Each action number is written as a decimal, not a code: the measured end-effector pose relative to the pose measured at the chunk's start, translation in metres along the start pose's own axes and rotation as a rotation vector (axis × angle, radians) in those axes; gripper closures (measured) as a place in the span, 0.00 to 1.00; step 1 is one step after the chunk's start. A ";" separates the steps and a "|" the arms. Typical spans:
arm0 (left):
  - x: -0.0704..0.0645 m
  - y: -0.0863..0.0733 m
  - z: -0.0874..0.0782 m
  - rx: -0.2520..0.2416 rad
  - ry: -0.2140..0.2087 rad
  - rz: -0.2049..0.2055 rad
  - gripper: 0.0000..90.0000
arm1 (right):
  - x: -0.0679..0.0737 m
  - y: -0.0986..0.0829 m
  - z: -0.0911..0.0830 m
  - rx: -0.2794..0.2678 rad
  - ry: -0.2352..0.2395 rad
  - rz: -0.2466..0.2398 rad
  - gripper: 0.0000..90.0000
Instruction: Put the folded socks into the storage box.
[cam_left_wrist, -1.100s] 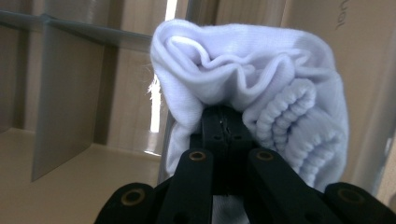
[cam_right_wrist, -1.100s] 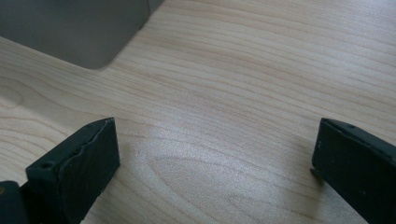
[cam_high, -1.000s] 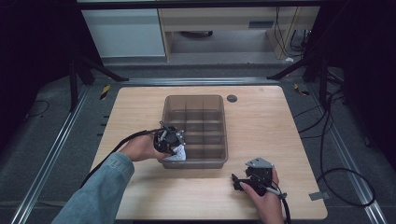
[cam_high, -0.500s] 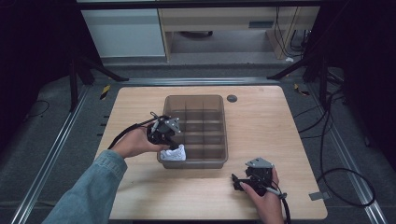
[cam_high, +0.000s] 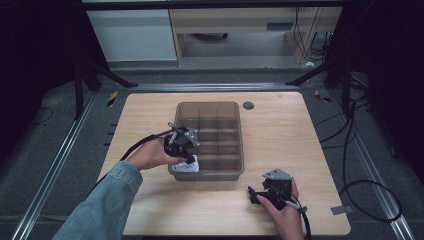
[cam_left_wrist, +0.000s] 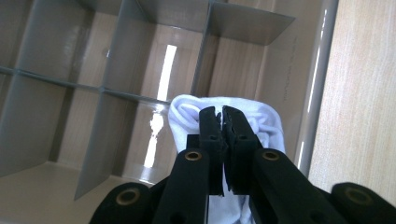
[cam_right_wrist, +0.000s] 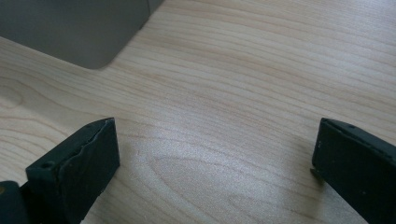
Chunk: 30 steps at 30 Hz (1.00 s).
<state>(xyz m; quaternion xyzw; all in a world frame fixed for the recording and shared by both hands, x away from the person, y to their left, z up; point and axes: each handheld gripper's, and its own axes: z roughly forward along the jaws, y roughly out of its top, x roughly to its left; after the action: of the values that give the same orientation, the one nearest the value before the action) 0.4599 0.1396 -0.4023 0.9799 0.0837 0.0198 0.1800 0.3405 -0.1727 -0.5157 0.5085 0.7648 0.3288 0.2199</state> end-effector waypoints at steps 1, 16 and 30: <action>0.000 0.000 0.002 0.008 0.004 0.001 0.96 | 0.000 0.000 0.000 0.000 0.000 0.000 0.01; -0.002 0.001 0.014 0.072 0.009 0.023 0.98 | 0.000 0.000 0.000 0.000 0.000 -0.003 0.01; 0.000 -0.001 0.021 0.121 0.009 0.012 0.99 | 0.000 0.000 0.000 0.000 0.001 -0.005 0.01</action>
<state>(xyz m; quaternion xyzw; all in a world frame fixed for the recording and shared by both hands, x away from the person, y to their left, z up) 0.4607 0.1330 -0.4220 0.9894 0.0795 0.0203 0.1199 0.3405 -0.1726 -0.5158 0.5065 0.7662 0.3283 0.2204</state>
